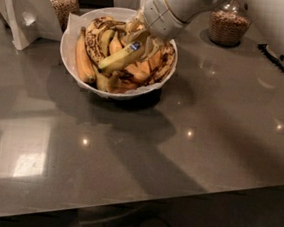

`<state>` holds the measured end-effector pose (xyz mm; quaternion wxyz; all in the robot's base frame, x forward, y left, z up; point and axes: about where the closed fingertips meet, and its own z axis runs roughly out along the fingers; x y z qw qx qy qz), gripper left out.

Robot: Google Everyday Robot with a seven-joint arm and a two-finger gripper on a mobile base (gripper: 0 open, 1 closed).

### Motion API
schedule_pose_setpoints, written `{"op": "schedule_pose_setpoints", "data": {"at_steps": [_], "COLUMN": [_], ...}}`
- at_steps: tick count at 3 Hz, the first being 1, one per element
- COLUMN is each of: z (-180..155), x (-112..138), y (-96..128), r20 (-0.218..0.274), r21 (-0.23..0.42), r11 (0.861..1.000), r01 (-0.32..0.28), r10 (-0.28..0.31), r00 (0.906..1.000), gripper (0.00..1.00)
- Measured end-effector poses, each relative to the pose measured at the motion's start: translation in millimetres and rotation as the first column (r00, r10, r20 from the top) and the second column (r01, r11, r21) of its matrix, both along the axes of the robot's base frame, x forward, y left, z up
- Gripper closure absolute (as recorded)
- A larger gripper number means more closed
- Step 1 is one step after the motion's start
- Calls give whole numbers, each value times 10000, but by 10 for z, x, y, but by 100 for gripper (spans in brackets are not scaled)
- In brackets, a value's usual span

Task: Pick banana from white bowl

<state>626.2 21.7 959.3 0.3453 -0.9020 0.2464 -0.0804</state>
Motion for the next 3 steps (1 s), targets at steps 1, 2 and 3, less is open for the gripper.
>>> {"op": "schedule_pose_setpoints", "data": {"at_steps": [1,2,3], "z": [243,445,650], "x": [-105,-302,-619], "y": [-117,-255,-423], "r20": [300,397,357], "r21": [93,825,1722], "r11": [9999,9965,9848], "r01": [40,115,204], "r10": [-43,-148,-269], "r00": [9995,9991,9990], "gripper": [100,100,100]}}
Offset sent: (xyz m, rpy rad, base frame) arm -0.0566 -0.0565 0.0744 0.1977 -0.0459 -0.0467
